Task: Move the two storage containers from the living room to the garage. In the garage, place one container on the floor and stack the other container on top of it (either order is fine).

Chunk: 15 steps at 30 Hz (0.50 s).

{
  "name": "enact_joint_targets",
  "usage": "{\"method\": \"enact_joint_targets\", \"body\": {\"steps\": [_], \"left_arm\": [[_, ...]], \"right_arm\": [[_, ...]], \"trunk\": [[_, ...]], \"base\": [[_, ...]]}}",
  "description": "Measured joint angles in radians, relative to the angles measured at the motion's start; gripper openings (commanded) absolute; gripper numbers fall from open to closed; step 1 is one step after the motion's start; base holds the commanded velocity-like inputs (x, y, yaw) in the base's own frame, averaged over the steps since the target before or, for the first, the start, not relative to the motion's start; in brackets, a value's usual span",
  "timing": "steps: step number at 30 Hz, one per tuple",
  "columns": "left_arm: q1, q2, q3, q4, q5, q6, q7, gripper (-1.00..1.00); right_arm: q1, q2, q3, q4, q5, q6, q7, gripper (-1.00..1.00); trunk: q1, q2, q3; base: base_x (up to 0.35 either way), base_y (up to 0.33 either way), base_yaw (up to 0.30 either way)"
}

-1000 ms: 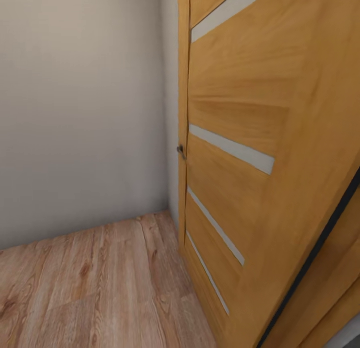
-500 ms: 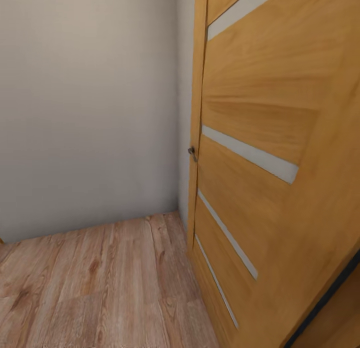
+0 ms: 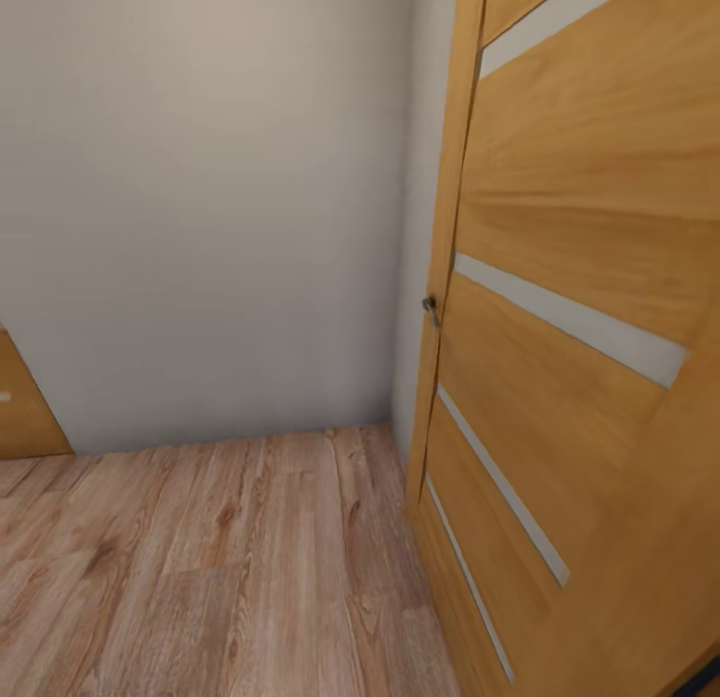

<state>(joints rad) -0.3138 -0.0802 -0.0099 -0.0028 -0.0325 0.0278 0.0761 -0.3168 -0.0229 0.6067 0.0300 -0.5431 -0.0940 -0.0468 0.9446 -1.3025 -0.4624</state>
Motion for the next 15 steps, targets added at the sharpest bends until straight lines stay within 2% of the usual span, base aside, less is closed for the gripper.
{"method": "enact_joint_targets", "body": {"steps": [10, 15], "left_arm": [[0.0, 0.002, 0.0, 0.0, 0.001, -0.002, 0.0, 1.0], [0.0, 0.003, 0.0, -0.001, 0.002, -0.048, 0.0, 1.0]], "right_arm": [[0.01, 0.025, 0.0, 0.0, 0.0, 0.052, 0.005, 1.0], [0.028, 0.035, 0.0, 0.0, 0.0, 0.074, 0.007, 1.0]], "trunk": [[0.0, 0.0, 0.0], [0.0, 0.0, 0.0]], "base": [[0.0, 0.0, 0.269], [0.0, 0.0, 0.269]]}}
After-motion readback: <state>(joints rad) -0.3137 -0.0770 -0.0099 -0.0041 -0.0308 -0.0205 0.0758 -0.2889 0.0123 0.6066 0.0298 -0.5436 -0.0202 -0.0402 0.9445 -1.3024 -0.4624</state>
